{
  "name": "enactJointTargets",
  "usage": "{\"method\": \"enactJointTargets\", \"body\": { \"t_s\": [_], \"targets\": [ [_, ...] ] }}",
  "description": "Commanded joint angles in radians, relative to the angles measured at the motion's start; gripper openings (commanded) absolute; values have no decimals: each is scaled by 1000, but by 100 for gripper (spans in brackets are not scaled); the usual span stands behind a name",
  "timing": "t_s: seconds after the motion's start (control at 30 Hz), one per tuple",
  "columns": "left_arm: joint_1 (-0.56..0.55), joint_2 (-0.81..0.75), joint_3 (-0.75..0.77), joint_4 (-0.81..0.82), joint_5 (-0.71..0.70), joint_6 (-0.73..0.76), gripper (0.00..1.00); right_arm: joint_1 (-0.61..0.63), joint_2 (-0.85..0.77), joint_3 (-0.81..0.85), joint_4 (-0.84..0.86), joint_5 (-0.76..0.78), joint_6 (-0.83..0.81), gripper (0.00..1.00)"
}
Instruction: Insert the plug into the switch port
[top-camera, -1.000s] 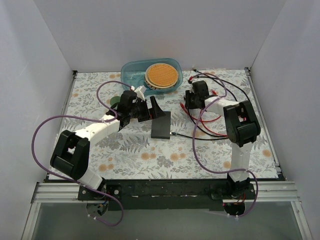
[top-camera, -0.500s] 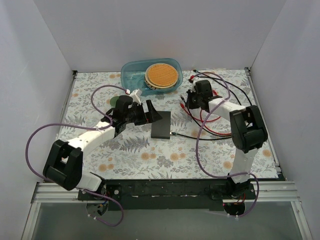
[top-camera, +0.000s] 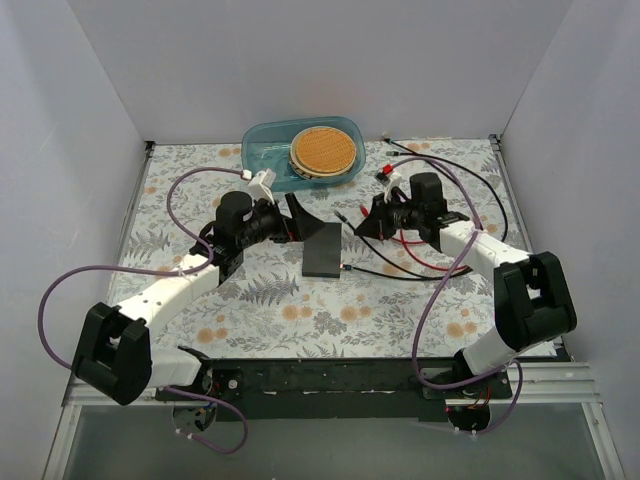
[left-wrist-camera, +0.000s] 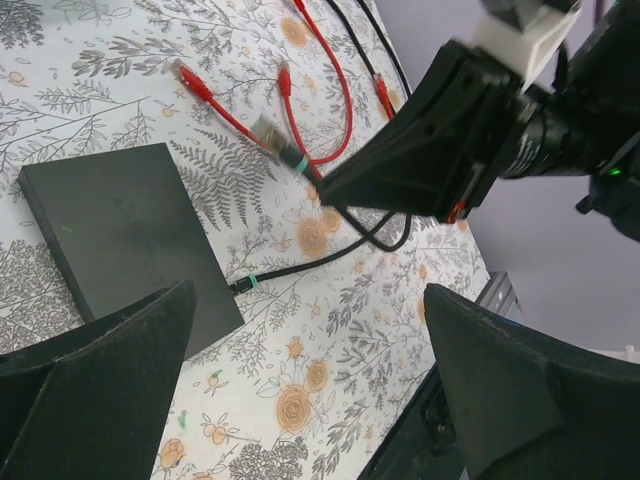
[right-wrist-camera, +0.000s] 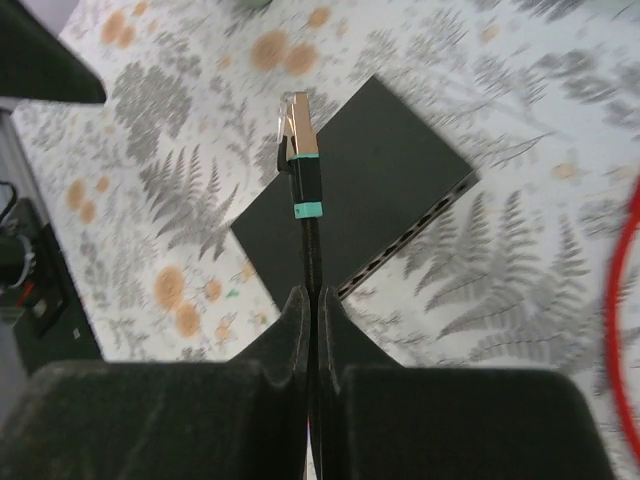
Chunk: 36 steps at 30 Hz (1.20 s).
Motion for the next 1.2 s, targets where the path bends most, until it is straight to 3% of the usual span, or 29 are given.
{"method": "enactJointTargets", "body": {
  "t_s": [0.0, 0.1, 0.3, 0.67, 0.97, 1.1, 1.17],
  "targets": [
    [3, 27, 75, 36, 64, 20, 98, 10, -99, -72, 69, -184, 36, 1],
    [3, 67, 100, 38, 79, 9, 96, 15, -126, -85, 59, -202, 36, 1],
    [2, 175, 178, 27, 142, 8, 77, 17, -157, -90, 49, -225, 42, 1],
    [-5, 233, 213, 49, 192, -3, 56, 17, -166, -82, 49, -245, 39, 1],
    [-34, 264, 226, 62, 222, -3, 53, 17, -153, -84, 85, -279, 67, 1],
    [-38, 270, 227, 78, 222, -11, 40, 15, -147, -79, 88, -316, 62, 1],
    [-38, 265, 224, 91, 219, -19, 26, 17, -143, -75, 75, -316, 58, 1]
  ]
}}
